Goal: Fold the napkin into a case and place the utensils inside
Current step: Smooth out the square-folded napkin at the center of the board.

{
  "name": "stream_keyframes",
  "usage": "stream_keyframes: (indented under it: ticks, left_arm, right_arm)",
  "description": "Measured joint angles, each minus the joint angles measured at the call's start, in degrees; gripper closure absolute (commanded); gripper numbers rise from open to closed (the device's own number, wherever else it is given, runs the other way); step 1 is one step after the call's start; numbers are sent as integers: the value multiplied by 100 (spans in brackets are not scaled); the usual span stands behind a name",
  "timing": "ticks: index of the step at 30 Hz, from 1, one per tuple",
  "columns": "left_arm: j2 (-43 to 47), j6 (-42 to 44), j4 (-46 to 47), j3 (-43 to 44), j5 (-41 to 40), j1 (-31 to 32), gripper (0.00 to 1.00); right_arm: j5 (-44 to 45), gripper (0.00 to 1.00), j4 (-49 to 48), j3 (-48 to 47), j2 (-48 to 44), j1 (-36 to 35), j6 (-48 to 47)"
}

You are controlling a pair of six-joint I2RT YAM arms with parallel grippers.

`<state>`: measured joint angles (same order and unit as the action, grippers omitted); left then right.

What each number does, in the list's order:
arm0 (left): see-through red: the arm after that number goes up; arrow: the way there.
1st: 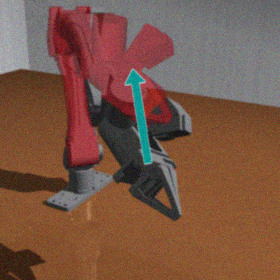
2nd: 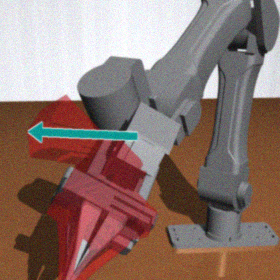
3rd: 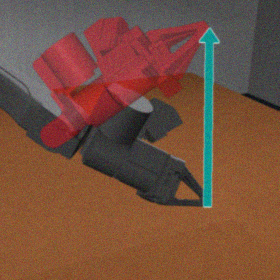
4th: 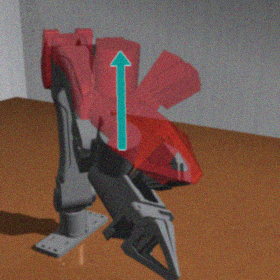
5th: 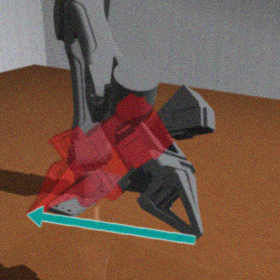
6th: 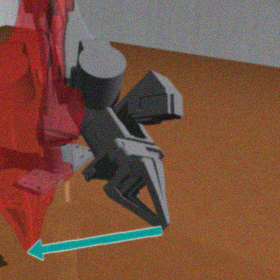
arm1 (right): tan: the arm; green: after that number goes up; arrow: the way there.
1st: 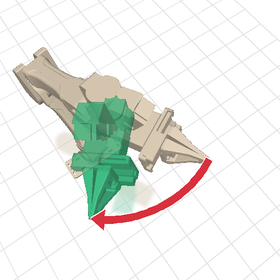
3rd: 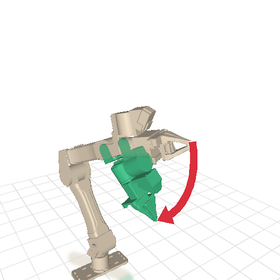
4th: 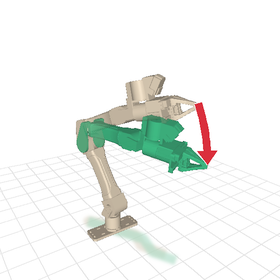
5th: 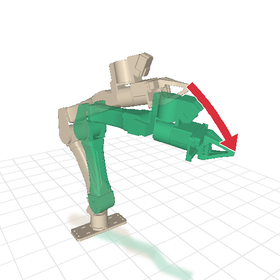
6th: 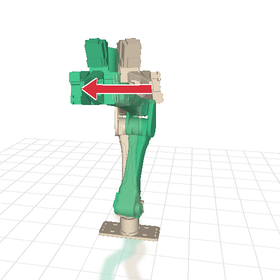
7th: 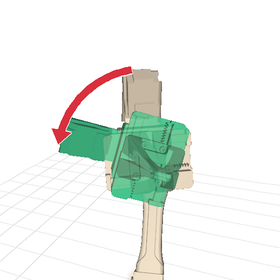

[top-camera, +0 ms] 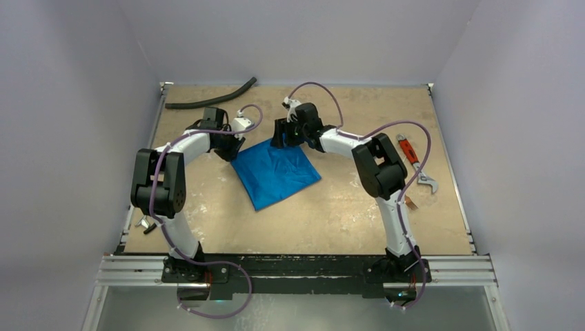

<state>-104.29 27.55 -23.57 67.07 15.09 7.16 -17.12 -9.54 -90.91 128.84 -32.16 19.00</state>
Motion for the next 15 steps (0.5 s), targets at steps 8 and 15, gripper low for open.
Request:
stream_keyframes:
  ticks: [8,15]
  left_arm:
    - [0,2,0,0,-2,0,76]
    - [0,2,-2,0,-2,0,77]
  right_arm:
    - [645,32,20,116,-326,28,0]
    - [870,44,52,-61,-50,46,0]
